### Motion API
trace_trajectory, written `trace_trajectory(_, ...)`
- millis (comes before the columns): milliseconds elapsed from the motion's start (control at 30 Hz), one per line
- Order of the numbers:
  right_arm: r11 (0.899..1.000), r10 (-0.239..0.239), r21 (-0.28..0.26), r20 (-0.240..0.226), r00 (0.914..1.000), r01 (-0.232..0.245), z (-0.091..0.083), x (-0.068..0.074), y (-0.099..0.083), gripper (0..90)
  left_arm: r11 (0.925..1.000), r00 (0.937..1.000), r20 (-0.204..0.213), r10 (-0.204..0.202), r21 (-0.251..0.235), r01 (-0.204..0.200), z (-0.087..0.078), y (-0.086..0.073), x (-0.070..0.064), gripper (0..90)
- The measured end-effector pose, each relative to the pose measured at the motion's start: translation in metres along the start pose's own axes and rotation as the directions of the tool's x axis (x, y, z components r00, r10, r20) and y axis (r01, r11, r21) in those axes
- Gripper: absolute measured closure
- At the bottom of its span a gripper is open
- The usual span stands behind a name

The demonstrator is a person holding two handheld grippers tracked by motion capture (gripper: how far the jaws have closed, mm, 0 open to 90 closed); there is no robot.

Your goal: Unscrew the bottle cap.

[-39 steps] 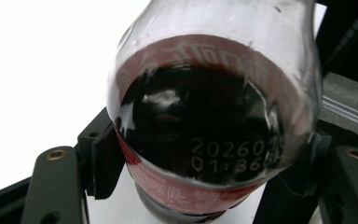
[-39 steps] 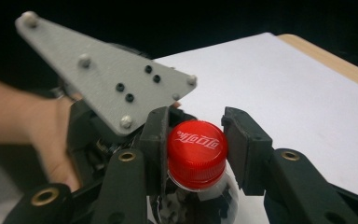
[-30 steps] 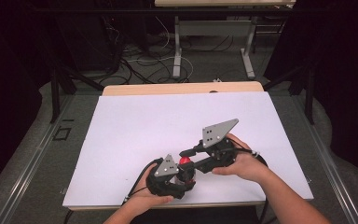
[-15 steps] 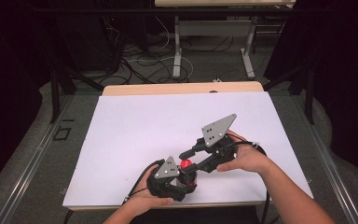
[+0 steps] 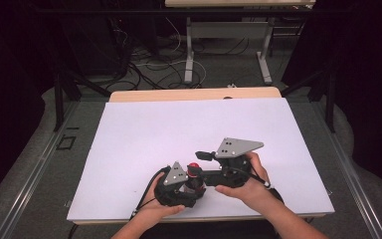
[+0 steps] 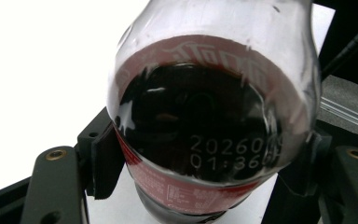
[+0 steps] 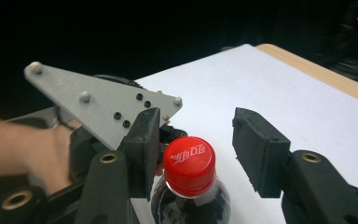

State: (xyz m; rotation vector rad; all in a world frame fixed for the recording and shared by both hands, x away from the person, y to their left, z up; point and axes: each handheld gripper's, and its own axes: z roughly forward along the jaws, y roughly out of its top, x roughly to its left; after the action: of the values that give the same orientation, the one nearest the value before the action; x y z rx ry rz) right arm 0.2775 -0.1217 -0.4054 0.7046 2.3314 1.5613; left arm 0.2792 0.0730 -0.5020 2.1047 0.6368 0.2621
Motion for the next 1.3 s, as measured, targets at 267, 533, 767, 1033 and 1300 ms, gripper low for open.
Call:
trace_trajectory(267,0.998,0.049,0.026,0.066,0.9966,-0.051,0.009,0.009,-0.005,54.2,0.9999,0.9999,-0.010,-0.010,-0.009,0.010,0.000,0.001,-0.001,28.8)
trace_trajectory(533,0.998,0.018,0.056,0.055,0.9984,-0.021,0.011,0.009,-0.007,60.9,1.0000,1.0000,0.007,-0.004,0.003,0.004,-0.002,0.001,-0.001,28.8)
trace_trajectory(767,0.995,-0.058,0.073,-0.112,0.9920,0.067,0.010,-0.006,-0.004,61.2,0.9997,0.9994,0.027,0.023,0.000,-0.023,-0.003,0.001,-0.003,28.8)
trace_trajectory(1033,0.982,-0.148,0.056,-0.373,0.9158,0.182,0.009,-0.032,0.002,61.2,0.9986,0.9963,0.068,0.052,-0.003,-0.052,-0.004,0.004,-0.008,28.9)
trace_trajectory(1300,0.948,-0.271,-0.036,-0.606,0.7475,0.315,0.015,-0.054,0.004,61.2,0.9956,0.9865,0.135,0.092,0.002,-0.093,-0.003,0.005,-0.014,28.9)
